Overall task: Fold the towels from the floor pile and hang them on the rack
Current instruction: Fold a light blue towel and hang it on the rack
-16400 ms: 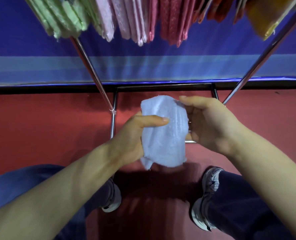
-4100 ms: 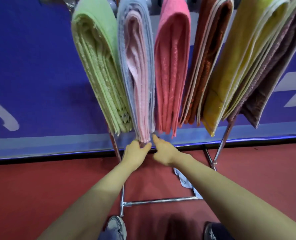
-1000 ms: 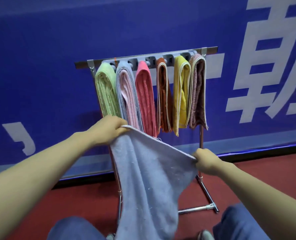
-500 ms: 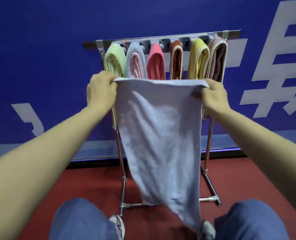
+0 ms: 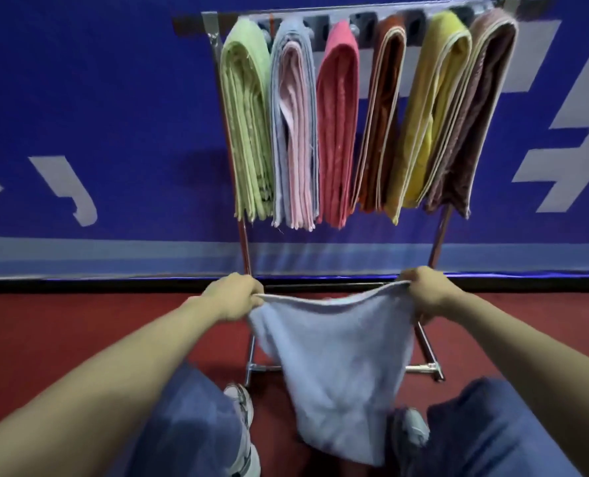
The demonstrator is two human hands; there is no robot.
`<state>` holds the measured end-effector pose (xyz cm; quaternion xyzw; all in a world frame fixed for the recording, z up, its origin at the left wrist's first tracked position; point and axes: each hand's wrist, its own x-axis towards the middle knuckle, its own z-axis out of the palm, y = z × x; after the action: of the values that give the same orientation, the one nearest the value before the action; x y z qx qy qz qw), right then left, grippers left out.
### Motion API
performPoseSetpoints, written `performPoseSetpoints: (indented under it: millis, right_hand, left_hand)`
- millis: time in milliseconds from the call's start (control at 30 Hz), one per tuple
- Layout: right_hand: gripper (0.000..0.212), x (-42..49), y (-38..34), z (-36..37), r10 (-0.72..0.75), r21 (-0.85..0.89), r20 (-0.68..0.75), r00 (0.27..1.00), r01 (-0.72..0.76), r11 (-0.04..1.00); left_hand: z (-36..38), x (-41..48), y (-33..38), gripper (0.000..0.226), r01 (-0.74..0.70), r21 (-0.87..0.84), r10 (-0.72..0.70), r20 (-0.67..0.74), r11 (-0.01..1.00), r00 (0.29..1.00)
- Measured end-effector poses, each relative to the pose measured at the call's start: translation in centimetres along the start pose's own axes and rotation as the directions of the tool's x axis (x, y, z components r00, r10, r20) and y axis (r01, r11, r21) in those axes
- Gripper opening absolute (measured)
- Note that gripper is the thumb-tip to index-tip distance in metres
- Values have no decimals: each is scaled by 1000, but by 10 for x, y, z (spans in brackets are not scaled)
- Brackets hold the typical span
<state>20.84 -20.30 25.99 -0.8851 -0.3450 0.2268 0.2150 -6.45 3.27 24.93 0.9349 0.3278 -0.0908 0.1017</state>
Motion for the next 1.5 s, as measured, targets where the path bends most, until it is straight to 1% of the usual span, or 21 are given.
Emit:
performPoseSetpoints:
  millis: [67,133,200,267,467,633,700,800,833,867,933,1033,1067,1100,1133,1200,1233,1333,1367,1433,1500]
  right_hand:
    - [35,3,-6,-4,7,246,-126,992,25,969]
    - [27,5,-5,6,22,398,-162,987,45,916]
    - [19,12,3,23,30,515,-106,994,29,857]
    - [13,21,12,45,1,557,-13,1000,6,830]
    - [14,55,31,109,-55,574,130,990,-30,819]
    - [15,88,27,139,-63,568,184,981,-54,821]
    - [17,97,18,143,-104,490,153,983,16,872]
    - [13,100,-2,145,-268,186,38,963,257,948]
    - [14,97,-8,146,-320,148,24,947,313,938]
    - [15,96,-12,148,-348,178,45,937,335,925]
    - [15,94,-18,148,-344,370,172,923,263,891]
    - [17,87,-32,146,-409,631,390,825,84,771]
    - [12,81,-37,146,-445,673,441,779,41,739]
    - [12,74,-42,146,-484,696,475,735,24,718]
    - [16,67,-46,147,-515,701,502,694,22,713]
    - [18,57,-52,150,-554,675,571,607,38,737]
    - [18,54,-53,151,-552,648,609,569,44,760]
    - [15,52,-56,156,-565,597,642,518,125,793]
    - [13,52,-56,156,-565,593,635,527,135,794]
    - [12,55,-53,153,-559,618,567,605,136,774]
    - [9,61,-50,148,-540,623,447,713,184,760]
  left_hand:
    - [1,5,1,12,38,-2,-38,-117,999,992]
    - [10,9,3,19,68,-2,-67,-220,998,973]
    - [25,13,5,21,141,-19,-140,-284,990,948]
    - [43,18,5,22,236,-97,-254,-268,967,929]
    - [91,45,-1,21,354,-296,-408,-145,887,901]
    - [108,80,-2,23,367,-558,-450,-14,744,893]
    - [109,95,-1,22,349,-640,-447,10,684,894]
    - [105,118,5,24,296,-667,-417,-24,683,909]
    - [103,124,8,23,274,-685,-410,-39,675,911]
    - [102,130,11,24,246,-705,-402,-60,665,914]
    - [96,137,17,25,192,-799,-406,-71,570,911]
    - [85,144,24,16,149,-955,-474,11,256,881]
    - [82,146,25,17,127,-973,-486,18,193,874]
    - [79,147,24,20,112,-974,-493,2,195,870]
    - [80,148,21,19,92,-967,-495,-40,239,868]
    - [81,146,16,6,110,-899,-481,-120,423,869]
    - [83,145,14,12,149,-854,-471,-122,498,873]
    - [88,141,18,28,139,-808,-381,-111,572,918]
    - [89,139,22,34,108,-791,-333,-125,602,935]
    - [91,136,30,49,42,-768,-223,-132,639,966]
    - [91,132,39,61,10,-805,-121,-77,593,990]
